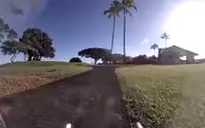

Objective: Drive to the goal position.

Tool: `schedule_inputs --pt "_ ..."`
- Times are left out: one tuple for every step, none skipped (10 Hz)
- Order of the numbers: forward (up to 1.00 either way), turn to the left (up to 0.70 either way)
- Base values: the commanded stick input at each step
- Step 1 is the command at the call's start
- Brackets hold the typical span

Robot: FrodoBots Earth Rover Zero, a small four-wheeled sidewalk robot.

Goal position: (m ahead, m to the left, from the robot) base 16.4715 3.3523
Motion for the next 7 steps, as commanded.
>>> schedule_inputs --pt "0.70 0.01" --pt "0.70 0.01" --pt "0.70 0.01" --pt "0.70 0.01" --pt "0.70 0.01" --pt "0.70 0.01" --pt "0.70 0.01"
